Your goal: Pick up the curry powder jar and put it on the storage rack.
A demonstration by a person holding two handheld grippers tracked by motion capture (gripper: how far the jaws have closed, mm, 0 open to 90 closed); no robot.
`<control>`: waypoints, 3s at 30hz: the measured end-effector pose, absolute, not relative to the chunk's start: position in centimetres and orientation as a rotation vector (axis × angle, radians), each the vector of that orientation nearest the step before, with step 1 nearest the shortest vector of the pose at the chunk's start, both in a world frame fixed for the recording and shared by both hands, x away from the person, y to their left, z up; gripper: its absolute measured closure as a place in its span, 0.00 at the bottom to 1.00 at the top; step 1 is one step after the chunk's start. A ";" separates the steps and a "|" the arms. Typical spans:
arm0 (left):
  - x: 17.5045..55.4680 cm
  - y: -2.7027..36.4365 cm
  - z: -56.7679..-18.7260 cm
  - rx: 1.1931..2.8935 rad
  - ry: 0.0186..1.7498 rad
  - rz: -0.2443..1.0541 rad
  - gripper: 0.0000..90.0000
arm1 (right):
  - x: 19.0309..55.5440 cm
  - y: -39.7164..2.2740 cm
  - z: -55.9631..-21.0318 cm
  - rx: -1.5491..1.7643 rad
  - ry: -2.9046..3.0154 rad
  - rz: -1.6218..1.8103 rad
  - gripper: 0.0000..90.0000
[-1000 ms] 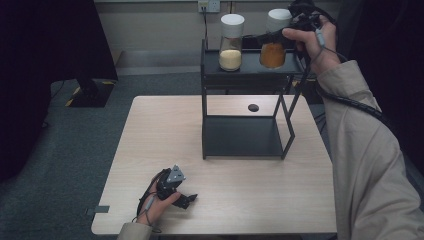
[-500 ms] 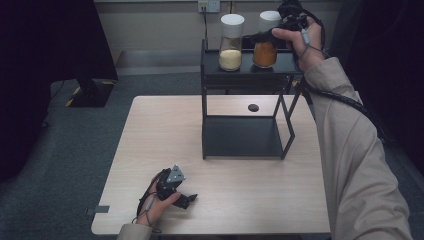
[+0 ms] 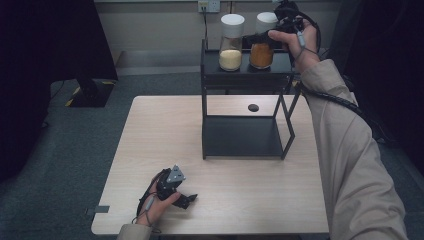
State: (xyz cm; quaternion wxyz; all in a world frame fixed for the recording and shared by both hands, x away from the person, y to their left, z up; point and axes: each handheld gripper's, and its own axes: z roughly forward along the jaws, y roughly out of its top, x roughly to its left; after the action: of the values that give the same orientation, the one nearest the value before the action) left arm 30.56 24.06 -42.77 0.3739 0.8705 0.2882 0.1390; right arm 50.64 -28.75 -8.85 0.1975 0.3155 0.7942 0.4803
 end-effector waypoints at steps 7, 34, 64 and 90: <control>30.6 24.1 -42.8 2.229 0.738 0.356 0.00 | 50.3 -28.8 -8.8 0.880 2.217 1.339 0.30; 30.6 24.1 -42.8 2.228 0.739 0.355 0.00 | 43.8 -30.6 -8.9 0.969 2.106 1.361 0.01; 30.6 24.1 -42.8 2.228 0.739 0.355 0.00 | 39.1 -32.4 -15.9 0.977 2.076 1.412 0.01; 30.6 24.1 -42.8 2.227 0.739 0.356 0.00 | 38.0 -31.0 -21.7 0.968 2.155 1.431 0.01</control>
State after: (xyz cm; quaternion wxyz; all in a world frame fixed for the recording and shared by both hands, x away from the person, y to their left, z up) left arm 30.55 24.07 -42.80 0.3746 0.8700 0.2887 0.1390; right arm 37.99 -31.03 -21.72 0.1886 0.3442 0.7661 0.5089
